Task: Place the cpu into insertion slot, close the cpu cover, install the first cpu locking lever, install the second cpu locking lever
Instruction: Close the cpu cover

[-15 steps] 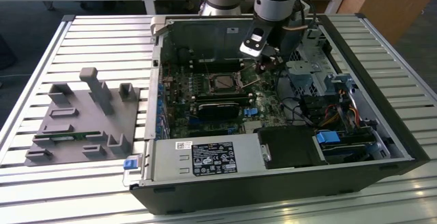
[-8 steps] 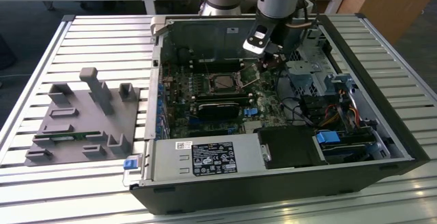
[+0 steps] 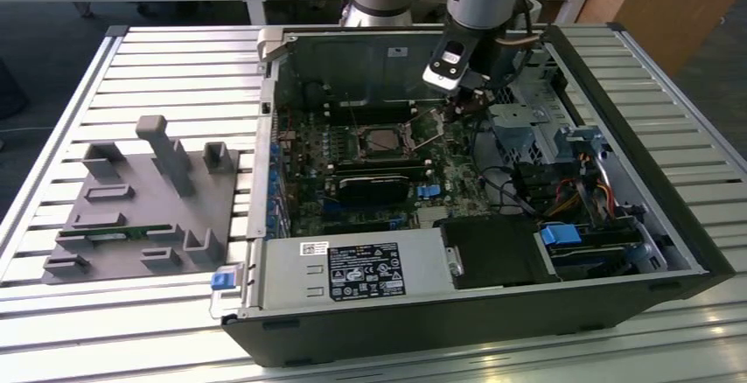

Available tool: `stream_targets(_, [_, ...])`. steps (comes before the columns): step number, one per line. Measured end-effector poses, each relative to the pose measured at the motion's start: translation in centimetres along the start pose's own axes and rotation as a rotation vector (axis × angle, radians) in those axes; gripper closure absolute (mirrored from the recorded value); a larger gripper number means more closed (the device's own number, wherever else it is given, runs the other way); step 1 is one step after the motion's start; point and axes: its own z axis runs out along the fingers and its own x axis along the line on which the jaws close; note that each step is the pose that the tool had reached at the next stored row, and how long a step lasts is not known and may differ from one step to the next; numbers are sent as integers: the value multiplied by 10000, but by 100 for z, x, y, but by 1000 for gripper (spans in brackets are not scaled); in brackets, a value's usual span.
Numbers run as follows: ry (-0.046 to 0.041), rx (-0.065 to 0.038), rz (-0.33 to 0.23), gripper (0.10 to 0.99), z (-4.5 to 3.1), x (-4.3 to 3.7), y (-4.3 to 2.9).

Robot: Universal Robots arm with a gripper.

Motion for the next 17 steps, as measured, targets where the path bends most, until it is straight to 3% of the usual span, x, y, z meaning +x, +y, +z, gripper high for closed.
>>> stream_targets(11, [-8, 23, 178, 980, 71, 5, 22])
stream_targets(13, [14, 82, 186, 980, 73, 5, 22])
stream_targets(17, [112, 334, 201, 980, 74, 6, 22])
